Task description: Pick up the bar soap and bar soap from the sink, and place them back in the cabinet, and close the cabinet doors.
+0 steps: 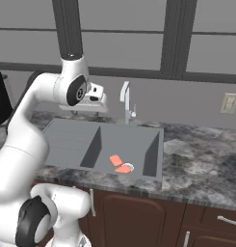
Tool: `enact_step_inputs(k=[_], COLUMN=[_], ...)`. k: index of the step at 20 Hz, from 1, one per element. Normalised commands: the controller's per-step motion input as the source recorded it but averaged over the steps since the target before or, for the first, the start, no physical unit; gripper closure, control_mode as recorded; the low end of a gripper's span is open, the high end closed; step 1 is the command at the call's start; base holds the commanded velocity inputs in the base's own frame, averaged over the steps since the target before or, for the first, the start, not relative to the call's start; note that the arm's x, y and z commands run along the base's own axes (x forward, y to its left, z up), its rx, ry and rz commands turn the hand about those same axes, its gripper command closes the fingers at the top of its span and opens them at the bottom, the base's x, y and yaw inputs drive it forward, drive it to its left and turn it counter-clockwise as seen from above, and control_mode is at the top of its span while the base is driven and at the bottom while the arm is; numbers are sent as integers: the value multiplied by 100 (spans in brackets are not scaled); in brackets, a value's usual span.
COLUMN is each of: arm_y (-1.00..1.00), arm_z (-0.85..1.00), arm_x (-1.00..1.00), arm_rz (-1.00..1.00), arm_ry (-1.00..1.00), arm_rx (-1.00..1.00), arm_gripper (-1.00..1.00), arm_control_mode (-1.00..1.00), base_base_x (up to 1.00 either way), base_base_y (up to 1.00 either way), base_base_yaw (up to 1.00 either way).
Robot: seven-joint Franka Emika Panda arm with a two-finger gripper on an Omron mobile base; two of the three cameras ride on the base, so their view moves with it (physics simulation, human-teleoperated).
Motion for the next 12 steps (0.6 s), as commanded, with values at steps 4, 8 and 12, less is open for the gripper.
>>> enact_step_inputs(k=[4,8,12], arm_y=[-49,-37,-24], arm_z=[-28,-38,-45], arm_x=[0,0,0], arm_rz=[7,6,6], arm_ry=[0,0,0], arm_rx=[0,0,0], arm_gripper=[-100,-100,-100], arm_control_mode=[-100,-100,-100], base_base_x=[0,0,0], base_base_y=[0,0,0], base_base_yaw=[0,0,0])
